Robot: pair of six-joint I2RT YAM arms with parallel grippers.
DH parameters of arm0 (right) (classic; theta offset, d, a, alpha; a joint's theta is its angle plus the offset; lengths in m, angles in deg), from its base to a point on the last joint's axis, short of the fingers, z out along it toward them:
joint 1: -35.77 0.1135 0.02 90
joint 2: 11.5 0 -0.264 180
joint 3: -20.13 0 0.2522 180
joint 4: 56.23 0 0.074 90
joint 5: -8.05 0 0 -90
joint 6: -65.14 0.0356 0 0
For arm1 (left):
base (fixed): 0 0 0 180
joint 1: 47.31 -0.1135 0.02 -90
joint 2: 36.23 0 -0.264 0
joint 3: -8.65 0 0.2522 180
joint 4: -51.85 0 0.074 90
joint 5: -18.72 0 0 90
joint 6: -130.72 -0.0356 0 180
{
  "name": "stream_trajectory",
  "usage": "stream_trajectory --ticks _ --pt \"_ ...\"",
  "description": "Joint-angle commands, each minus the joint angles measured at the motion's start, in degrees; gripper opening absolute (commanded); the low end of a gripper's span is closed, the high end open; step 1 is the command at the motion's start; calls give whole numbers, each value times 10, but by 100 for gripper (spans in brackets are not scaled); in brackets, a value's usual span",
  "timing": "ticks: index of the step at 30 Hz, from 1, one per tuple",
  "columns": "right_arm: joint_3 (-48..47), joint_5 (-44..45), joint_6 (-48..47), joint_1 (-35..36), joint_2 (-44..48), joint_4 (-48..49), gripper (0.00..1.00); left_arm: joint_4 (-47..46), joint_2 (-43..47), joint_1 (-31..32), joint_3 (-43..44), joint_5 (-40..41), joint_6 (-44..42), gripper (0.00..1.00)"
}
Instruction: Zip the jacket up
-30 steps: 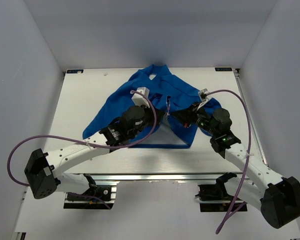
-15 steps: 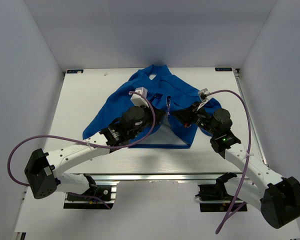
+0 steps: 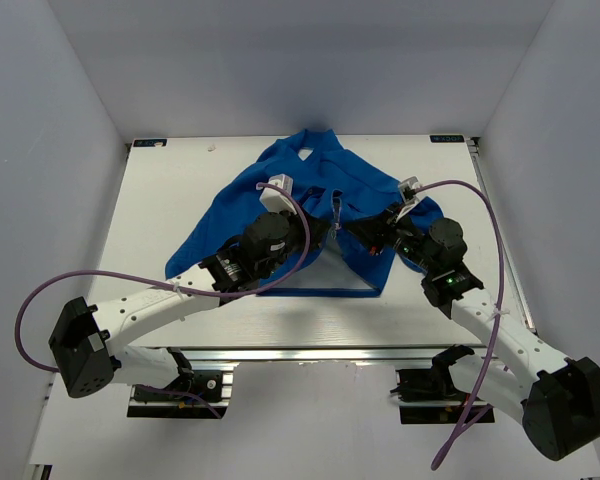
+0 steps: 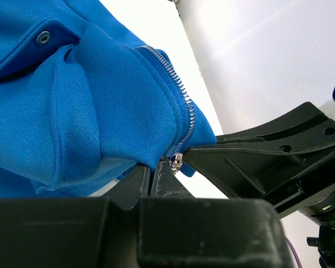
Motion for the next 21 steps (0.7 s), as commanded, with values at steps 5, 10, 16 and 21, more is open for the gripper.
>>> stream_trajectory --ticks 5,10,16,21 --pt "-11 -9 -6 2 5 52 0 -21 0 2 0 -15 3 0" --pt "-12 4 -7 3 5 45 0 -25 -3 2 -1 -28 4 0" --pt "-10 30 3 4 9 46 0 -26 -10 2 -2 -43 9 0" --pt "-7 47 13 5 10 46 0 -24 -11 2 -4 -51 11 0"
